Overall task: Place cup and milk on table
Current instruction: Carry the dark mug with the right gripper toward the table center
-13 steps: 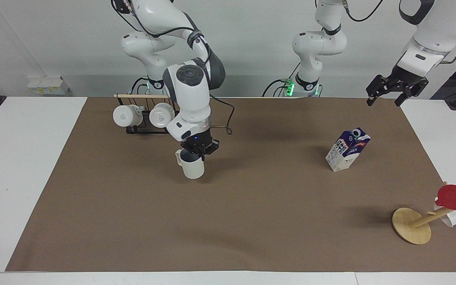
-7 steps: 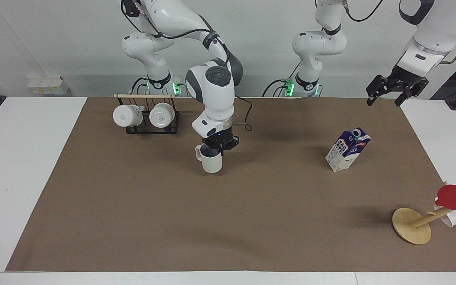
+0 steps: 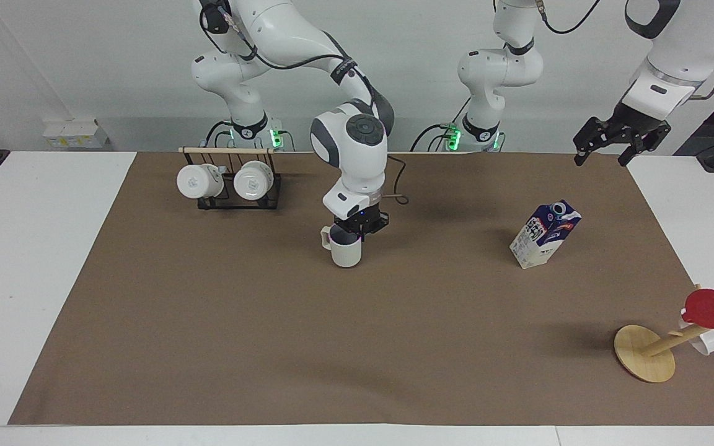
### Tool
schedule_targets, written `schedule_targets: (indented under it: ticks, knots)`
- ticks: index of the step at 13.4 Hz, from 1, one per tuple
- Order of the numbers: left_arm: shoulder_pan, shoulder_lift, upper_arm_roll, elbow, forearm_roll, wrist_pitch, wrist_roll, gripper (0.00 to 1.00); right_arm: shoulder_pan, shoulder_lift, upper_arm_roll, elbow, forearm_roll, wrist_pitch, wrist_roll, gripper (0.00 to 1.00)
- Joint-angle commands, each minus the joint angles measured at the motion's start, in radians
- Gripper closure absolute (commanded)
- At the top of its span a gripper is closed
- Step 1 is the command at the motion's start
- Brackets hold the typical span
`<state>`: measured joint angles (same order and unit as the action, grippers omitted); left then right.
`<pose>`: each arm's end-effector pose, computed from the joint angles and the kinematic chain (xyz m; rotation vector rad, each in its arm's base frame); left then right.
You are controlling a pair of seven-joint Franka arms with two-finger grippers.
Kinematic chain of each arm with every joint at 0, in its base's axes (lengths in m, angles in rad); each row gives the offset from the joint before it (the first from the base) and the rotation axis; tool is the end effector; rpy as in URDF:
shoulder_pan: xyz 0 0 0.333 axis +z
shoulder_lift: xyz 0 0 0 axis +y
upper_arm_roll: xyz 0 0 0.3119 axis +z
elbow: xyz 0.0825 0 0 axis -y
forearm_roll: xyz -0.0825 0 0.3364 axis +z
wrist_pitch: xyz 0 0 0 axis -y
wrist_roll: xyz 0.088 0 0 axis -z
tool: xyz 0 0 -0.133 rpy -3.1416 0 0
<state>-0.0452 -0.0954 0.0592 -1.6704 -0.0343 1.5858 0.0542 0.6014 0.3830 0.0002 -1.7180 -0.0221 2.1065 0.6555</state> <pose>0.4786 0.0036 0.6004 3.1014 -0.0622 0.0186 0.5069 0.3461 0.3600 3.1287 -0.0668 0.0244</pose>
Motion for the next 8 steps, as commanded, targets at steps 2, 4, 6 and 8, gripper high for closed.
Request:
schedule_targets:
  ticks: [2, 4, 6, 8]
  knots:
    - [0.013, -0.004, -0.012, 0.011, 0.014, -0.021, -0.007, 0.0, -0.005, -0.004, 0.003, 0.003, 0.004, 0.01, -0.017, 0.0]
    - [0.013, -0.004, -0.012, 0.011, 0.014, -0.021, -0.007, 0.0, -0.009, -0.012, 0.003, 0.02, 0.01, 0.013, -0.007, 0.0]
    - [0.013, -0.004, -0.012, 0.011, 0.014, -0.021, -0.007, 0.0, -0.028, -0.073, -0.003, 0.014, 0.051, 0.001, -0.007, 0.0]
    - [0.013, -0.004, -0.012, 0.011, 0.014, -0.021, -0.007, 0.0, -0.081, -0.142, -0.008, 0.002, 0.051, -0.032, -0.014, 0.0]
